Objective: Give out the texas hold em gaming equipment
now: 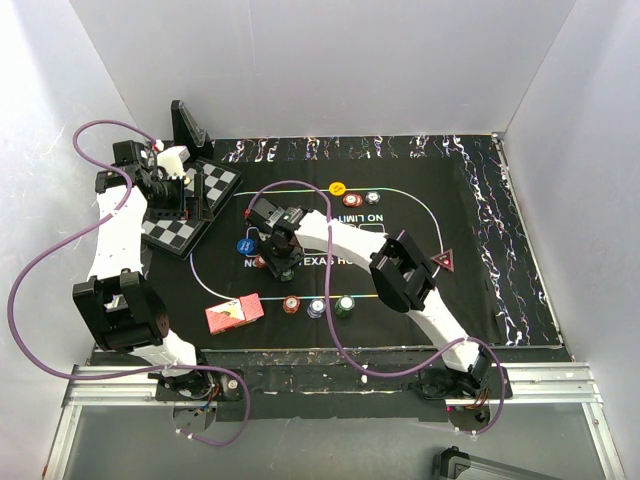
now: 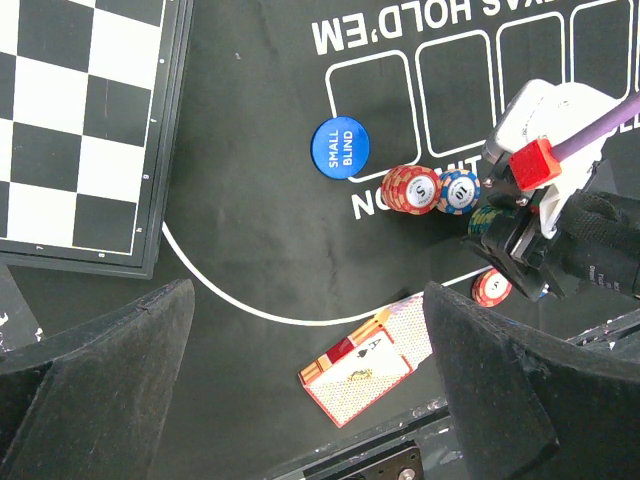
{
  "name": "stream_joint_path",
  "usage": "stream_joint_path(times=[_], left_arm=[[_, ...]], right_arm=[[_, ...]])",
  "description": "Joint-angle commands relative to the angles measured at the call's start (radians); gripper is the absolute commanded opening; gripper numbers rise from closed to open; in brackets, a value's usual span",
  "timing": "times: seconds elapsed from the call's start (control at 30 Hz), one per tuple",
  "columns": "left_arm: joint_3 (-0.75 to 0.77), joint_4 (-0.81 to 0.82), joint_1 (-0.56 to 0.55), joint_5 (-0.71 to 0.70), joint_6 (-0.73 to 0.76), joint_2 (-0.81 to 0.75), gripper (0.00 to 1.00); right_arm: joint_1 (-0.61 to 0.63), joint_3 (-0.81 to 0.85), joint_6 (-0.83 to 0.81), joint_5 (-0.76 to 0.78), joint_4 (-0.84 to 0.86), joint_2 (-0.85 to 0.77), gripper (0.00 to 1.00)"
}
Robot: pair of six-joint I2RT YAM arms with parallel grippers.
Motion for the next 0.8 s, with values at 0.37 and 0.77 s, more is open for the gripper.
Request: stream_joint_path(times=[0.37,0.77], left_arm=[[0.02,0.012,0.004,0.012,0.014,-0.013,1.0],[0.022,0.01,0.004,0.012,0.011,-0.019,1.0]], right_arm=[[0.057,0.043,0.021,-0.048,0.01,0.029,0.07],[0.057,0.046,0.009,-0.012,0.025,0.023,0.53]])
